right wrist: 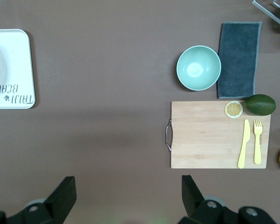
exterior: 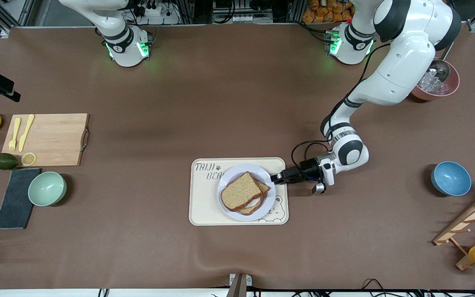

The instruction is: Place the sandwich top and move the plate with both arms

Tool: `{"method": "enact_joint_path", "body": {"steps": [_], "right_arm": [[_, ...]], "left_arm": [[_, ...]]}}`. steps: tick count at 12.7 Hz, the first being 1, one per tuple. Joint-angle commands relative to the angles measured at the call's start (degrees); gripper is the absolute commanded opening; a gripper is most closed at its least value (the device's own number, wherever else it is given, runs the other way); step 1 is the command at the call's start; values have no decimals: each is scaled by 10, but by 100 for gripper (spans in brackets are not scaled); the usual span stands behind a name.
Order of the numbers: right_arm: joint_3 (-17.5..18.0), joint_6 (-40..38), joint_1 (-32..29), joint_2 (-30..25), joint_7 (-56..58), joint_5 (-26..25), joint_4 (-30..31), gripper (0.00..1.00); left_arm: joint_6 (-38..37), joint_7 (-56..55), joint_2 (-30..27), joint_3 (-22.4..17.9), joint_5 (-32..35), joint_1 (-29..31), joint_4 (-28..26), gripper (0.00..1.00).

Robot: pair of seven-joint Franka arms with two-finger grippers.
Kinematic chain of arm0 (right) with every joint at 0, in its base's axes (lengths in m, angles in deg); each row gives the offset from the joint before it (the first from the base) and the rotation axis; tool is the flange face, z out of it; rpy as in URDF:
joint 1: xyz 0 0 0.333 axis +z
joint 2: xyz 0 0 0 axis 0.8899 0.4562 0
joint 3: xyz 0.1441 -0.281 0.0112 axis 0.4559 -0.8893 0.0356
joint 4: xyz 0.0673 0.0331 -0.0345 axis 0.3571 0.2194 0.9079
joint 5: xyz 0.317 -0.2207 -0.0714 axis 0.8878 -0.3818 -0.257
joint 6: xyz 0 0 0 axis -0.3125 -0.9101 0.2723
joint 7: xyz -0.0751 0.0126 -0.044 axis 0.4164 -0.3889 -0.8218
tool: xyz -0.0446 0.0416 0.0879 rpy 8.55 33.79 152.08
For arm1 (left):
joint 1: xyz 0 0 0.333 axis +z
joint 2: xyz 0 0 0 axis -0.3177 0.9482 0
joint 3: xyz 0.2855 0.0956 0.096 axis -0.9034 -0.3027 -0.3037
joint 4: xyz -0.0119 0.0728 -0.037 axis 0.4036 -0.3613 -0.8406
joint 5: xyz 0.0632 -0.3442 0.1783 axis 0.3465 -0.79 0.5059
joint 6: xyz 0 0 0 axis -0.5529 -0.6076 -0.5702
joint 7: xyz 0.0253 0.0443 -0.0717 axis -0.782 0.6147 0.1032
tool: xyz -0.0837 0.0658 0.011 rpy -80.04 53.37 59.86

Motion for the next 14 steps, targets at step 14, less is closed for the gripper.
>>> {"method": "enact_joint_path", "body": {"steps": [14], "right_arm": [[0,-4,8,4,5,3,-6,100]], "left_arm": [[30,-379,-124,-29,324,17,1,100]]}}
